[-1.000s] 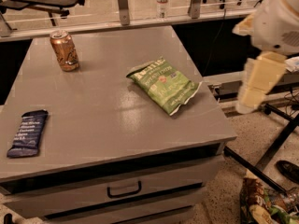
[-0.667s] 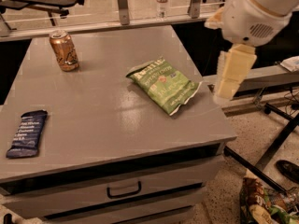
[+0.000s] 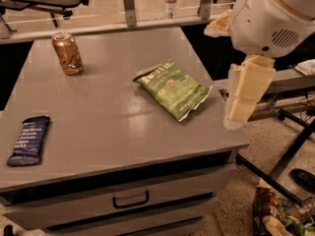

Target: Pick green jalapeno chip bag

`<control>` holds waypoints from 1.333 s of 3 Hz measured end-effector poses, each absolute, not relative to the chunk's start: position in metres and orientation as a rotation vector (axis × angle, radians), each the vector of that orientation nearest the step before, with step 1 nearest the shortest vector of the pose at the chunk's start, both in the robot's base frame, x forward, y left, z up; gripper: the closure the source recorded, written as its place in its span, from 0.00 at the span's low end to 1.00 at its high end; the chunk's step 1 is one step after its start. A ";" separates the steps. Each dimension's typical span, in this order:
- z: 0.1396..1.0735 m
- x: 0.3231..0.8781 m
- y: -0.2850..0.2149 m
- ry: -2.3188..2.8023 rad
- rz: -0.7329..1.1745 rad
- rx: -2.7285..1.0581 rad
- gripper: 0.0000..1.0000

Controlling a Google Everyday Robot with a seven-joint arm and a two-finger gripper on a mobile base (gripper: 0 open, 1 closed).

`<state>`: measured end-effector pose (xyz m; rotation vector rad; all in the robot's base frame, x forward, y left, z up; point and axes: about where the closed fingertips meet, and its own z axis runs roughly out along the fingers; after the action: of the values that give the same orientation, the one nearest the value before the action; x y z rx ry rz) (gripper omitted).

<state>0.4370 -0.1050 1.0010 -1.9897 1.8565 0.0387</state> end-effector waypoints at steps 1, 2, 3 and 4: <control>0.970 0.469 -0.097 1.840 0.078 -1.999 0.00; 0.912 0.522 -0.083 1.839 0.137 -2.005 0.00; 0.844 0.575 -0.055 1.838 0.208 -2.046 0.00; 0.843 0.577 -0.054 1.836 0.201 -2.051 0.02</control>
Offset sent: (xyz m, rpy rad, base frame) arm 0.1825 0.0391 -0.1946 0.1015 0.1185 0.0340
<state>0.5767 -0.0543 0.8431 -2.0514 1.8361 0.2013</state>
